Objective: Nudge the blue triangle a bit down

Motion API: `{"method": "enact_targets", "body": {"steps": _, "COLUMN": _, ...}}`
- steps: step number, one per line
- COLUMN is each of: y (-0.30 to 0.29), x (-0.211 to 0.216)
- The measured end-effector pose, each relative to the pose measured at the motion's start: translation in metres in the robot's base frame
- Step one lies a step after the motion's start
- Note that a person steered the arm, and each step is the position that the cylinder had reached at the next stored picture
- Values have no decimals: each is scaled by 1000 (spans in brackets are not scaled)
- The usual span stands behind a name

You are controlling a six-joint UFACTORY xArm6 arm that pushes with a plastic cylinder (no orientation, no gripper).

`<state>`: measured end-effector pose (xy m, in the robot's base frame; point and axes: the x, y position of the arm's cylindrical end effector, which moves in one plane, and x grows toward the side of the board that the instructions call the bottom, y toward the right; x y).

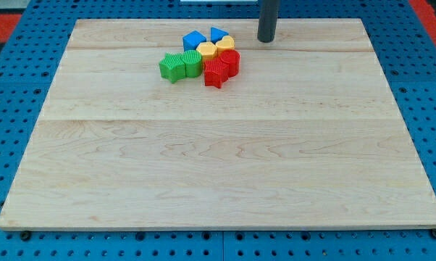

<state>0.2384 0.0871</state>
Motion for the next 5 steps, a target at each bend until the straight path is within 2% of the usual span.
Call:
{"method": "enact_targets", "body": {"steps": 1, "y": -2, "x": -14}}
{"method": "enact_targets", "body": {"steps": 4, "y": -75, "x": -15}}
{"method": "enact_targets", "body": {"steps": 5, "y": -84, "x": -15}}
